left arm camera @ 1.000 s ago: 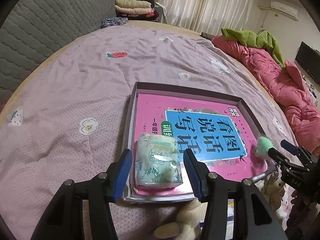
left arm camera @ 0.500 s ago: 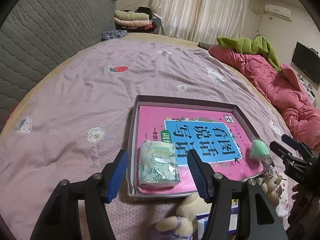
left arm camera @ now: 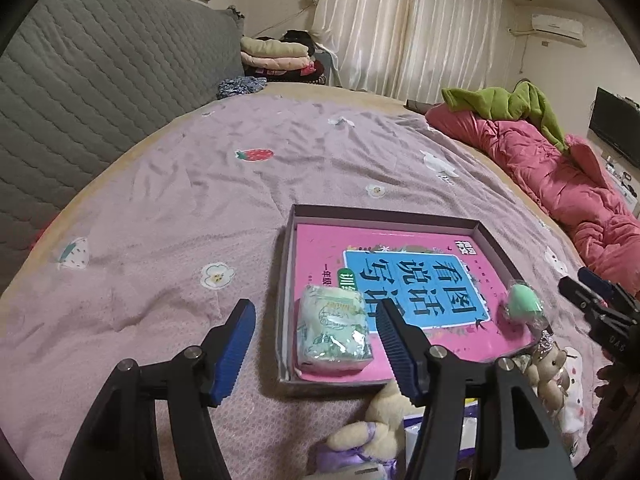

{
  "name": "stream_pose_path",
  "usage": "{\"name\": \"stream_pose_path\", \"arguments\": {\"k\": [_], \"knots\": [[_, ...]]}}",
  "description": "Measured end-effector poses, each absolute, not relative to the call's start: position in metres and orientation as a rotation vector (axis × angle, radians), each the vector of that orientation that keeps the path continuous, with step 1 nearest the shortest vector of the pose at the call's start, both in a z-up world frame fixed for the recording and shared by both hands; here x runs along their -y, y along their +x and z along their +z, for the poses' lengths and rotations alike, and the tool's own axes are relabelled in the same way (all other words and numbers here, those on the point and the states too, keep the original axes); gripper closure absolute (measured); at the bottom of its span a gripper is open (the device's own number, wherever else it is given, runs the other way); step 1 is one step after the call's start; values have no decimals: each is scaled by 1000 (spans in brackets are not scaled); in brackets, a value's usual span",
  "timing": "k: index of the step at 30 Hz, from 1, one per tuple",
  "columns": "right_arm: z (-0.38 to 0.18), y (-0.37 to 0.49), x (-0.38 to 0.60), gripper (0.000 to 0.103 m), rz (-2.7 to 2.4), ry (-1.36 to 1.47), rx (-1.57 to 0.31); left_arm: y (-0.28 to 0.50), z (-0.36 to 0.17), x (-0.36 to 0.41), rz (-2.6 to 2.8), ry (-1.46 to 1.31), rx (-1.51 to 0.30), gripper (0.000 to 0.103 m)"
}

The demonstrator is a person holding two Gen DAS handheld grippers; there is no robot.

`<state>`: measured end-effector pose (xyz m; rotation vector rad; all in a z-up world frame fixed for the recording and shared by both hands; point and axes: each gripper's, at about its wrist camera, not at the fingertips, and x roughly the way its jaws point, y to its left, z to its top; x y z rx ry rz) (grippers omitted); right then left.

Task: Organize soft objects
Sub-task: 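Move both grippers back toward the remaining soft items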

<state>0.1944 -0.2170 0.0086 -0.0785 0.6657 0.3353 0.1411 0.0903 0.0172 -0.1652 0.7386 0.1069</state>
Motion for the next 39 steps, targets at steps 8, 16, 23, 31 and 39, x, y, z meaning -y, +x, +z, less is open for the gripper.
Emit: {"name": "stream_pose_path", "arguments": {"k": [8,16,23,31,39], "knots": [[18,177,218,27,372,-47,-639,127,27,-88,110,-165,-704,41],[26,158,227,27,346,-19,-640,112,30,-80,106,-162,-702,41],[30,143,224,27,361,-47,-632,100,34,-74,96,-152,-687,41],[31,125,219,27,371,-63,-636,91,24,-64,80,-139,-727,41],[34,110,214,27,380,-82,-634,77,23,-59,72,-142,-738,41]]}}
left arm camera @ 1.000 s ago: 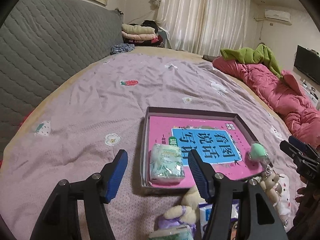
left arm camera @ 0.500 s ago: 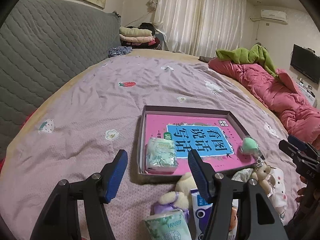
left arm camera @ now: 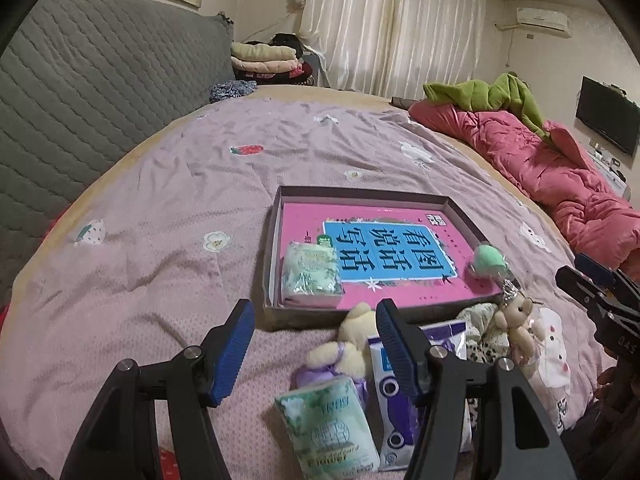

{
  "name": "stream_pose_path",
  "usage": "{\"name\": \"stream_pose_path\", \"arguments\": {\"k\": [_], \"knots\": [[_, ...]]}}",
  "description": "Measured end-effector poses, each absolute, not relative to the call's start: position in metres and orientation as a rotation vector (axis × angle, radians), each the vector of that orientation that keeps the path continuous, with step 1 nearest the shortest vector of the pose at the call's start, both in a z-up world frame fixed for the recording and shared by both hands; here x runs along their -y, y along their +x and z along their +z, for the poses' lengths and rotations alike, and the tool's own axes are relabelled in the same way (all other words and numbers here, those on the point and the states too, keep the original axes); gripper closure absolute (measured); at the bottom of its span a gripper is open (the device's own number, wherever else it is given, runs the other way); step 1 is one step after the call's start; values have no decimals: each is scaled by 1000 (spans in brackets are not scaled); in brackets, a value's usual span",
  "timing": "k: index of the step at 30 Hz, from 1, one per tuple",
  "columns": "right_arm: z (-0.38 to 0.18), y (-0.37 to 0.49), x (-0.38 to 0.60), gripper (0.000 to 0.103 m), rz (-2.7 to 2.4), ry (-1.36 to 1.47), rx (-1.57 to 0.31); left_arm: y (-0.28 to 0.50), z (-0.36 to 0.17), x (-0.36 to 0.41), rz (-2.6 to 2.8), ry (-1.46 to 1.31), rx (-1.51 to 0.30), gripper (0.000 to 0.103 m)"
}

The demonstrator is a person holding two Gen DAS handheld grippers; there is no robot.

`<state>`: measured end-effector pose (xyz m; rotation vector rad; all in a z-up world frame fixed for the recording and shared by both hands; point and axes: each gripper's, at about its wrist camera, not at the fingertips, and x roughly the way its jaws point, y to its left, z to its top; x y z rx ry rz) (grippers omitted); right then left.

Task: Organize soft objects
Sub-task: 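Move both grippers back toward the remaining soft items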

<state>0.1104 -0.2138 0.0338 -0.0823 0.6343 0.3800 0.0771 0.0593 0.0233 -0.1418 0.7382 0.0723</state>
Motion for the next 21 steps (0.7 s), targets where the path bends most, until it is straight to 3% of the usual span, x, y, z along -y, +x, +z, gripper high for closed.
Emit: {"name": "stream_pose_path", "arguments": {"k": [21], "knots": [[23,84,215,27,408,-86,-716,47,0,-56,44,-233,-873,40]]}}
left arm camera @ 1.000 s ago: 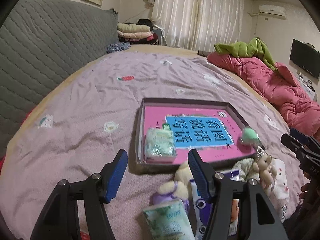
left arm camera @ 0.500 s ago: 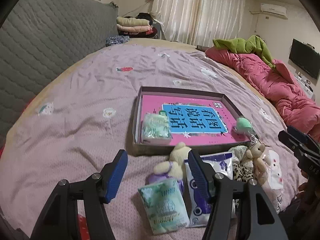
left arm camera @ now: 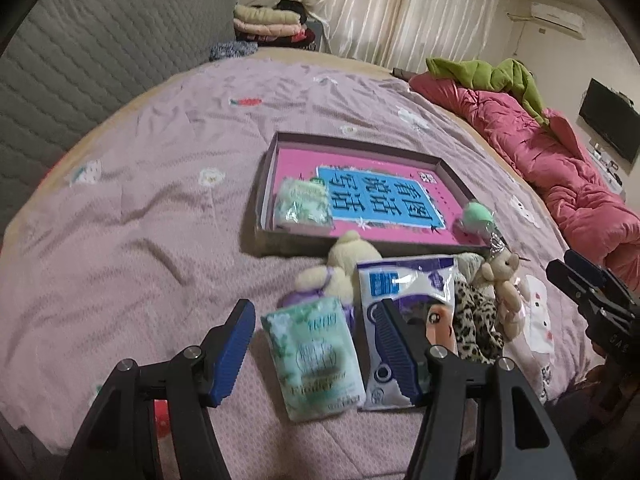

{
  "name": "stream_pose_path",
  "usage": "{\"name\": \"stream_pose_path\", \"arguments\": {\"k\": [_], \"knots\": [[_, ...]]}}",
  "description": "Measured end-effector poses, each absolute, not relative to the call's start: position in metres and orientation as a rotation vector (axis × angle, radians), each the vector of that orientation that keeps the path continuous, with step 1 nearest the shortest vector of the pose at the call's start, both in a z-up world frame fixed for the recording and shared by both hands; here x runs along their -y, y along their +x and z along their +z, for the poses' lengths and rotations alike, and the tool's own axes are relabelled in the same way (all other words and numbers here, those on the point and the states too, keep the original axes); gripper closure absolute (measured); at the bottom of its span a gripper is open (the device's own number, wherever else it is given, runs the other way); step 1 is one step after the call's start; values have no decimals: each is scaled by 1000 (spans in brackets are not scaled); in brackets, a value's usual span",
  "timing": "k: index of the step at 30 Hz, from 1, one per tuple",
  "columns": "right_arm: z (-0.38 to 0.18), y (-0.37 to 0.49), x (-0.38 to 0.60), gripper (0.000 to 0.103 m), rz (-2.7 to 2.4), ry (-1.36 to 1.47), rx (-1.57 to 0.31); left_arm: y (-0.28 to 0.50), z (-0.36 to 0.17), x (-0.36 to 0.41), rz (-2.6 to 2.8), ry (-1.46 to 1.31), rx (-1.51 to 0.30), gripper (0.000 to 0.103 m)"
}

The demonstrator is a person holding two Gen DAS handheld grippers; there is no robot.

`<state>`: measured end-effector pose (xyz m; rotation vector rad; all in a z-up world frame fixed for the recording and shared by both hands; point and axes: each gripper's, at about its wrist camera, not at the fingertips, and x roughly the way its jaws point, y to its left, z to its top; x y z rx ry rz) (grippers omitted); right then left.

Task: Organize soft objects
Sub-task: 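Move both grippers back toward the remaining soft items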

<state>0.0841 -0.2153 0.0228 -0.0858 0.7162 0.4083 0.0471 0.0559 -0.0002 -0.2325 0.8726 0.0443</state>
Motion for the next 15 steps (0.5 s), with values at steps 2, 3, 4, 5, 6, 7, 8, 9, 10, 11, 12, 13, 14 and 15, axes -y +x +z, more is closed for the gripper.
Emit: {"name": "stream_pose_path", "arguments": {"k": [2,3,4,5,6,7,8,9,10,11,12,13,14,15], "knots": [[22,83,216,27,410,-83,-721,47,-4,-56,49,-241,-890,40],[22,83,217,27,411,-82,-723,46,-5,-56,49,-247,-898,40],[22,83,217,27,410,-82,-723,46,-7,-57,50,-252,-907,40],[22,83,218,27,409,-81,-723,46,-9,-56,52,-255,-913,40],[21,84,218,27,410,-80,-724,46,-10,-56,51,-259,-919,40],[21,84,218,27,411,-80,-726,46,-13,-56,47,-268,-930,40],[20,85,218,27,410,-81,-729,47,-14,-57,46,-273,-935,40],[19,85,217,27,410,-82,-730,47,-17,-57,46,-279,-945,40],[19,86,218,27,410,-83,-731,48,-18,-58,46,-284,-951,40],[19,85,218,27,410,-84,-732,48,-19,-58,45,-292,-960,40],[18,86,218,27,409,-85,-732,49,-22,-59,44,-304,-969,40],[18,86,218,27,408,-86,-734,49,-24,-61,41,-321,-981,40],[17,87,218,27,407,-86,-736,50,-26,-62,36,-332,-989,40],[16,87,218,27,407,-84,-738,50,-28,-62,34,-340,-997,40]]}}
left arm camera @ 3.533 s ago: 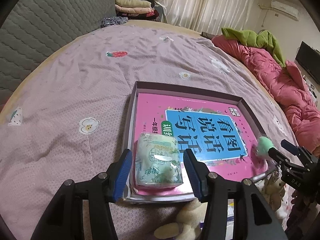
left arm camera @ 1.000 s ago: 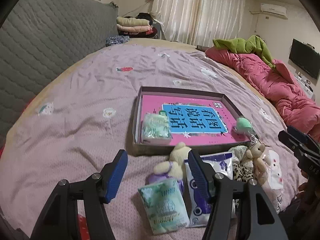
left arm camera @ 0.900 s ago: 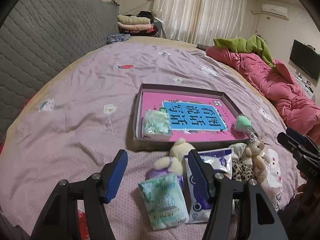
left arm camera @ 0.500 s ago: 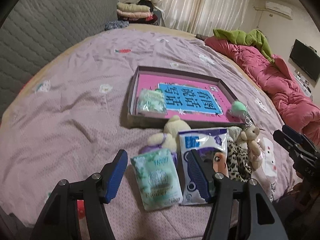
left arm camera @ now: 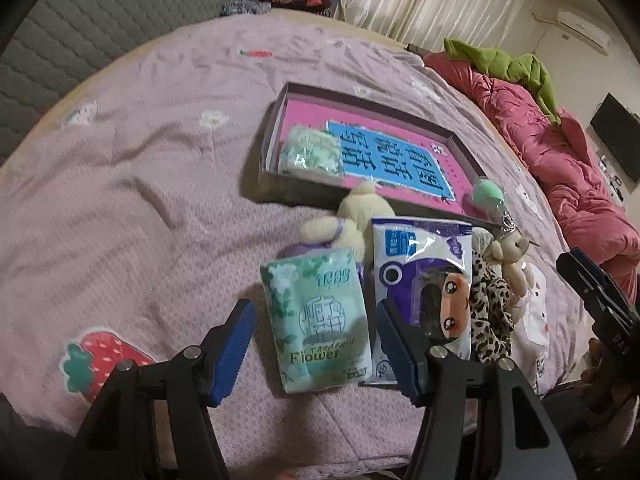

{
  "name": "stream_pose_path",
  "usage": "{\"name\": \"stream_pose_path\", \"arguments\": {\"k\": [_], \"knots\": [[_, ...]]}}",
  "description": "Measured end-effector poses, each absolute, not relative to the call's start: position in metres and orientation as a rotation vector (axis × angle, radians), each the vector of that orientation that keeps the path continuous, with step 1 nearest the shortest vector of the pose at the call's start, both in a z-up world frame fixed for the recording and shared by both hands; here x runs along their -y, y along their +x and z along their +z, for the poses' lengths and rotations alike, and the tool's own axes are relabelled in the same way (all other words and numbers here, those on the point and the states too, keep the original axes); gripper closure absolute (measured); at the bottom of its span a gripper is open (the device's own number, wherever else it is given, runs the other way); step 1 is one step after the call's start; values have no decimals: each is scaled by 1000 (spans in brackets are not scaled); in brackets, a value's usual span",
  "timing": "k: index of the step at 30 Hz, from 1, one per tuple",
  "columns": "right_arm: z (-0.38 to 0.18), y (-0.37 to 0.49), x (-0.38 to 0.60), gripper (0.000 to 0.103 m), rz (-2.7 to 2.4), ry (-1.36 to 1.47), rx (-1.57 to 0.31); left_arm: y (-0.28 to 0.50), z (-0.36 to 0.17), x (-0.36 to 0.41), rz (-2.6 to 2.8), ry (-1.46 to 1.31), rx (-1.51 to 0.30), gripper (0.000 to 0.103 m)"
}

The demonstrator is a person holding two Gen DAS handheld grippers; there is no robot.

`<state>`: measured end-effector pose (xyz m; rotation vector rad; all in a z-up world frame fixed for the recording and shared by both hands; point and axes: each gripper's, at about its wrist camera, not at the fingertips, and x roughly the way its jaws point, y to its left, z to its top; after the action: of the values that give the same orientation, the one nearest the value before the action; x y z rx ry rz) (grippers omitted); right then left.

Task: Organize soft objects
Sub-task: 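Move both grippers back toward the remaining soft items, then grasp the green Flower tissue pack with the left gripper while the right grasps the teddy bear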

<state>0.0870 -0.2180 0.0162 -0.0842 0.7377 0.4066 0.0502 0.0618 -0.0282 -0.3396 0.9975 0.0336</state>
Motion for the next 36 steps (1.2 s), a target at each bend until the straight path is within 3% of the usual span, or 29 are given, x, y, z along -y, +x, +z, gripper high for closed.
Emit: {"name": "stream_pose_path", "arguments": {"k": [36], "knots": [[-46,137,222,27,379,-151,-971,71,-60,-63,6,-424,-1084,40]]}}
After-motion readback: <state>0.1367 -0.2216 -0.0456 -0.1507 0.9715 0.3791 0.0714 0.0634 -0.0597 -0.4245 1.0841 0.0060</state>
